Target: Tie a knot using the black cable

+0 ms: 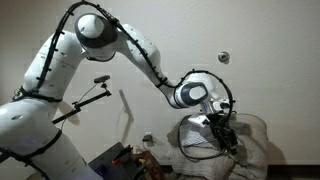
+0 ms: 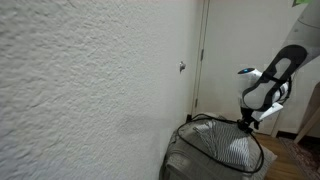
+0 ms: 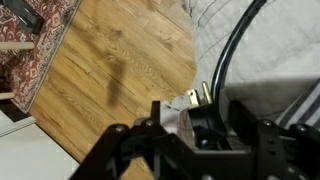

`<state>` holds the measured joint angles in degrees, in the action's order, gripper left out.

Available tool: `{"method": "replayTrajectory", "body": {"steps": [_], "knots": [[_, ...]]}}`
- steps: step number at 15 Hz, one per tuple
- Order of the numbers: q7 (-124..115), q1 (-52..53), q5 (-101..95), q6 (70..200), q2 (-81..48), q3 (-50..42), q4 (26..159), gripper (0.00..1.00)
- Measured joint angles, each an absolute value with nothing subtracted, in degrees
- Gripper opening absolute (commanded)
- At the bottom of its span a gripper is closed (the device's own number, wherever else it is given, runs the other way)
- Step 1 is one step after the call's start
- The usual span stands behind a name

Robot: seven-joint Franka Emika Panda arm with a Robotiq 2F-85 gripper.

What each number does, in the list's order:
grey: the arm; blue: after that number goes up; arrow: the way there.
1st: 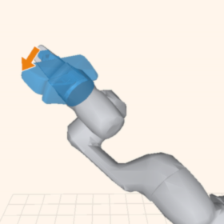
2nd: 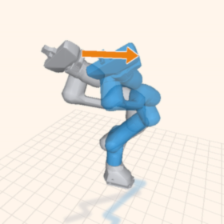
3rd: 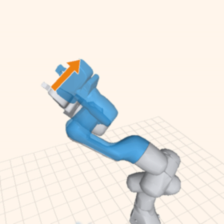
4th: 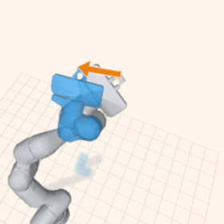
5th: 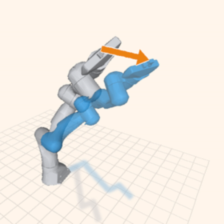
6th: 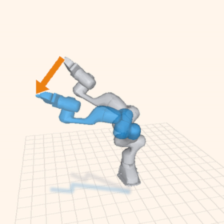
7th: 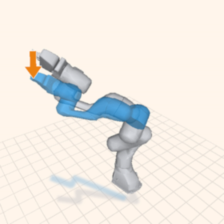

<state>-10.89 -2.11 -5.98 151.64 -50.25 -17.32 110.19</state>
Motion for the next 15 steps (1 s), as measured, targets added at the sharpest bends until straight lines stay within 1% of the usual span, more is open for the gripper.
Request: {"method": "replayTrajectory", "body": {"steps": [15], "knots": [[-10.8, -3.2, -6.0, 151.7, -50.3, -17.4, 110.2, 1.0]]}}
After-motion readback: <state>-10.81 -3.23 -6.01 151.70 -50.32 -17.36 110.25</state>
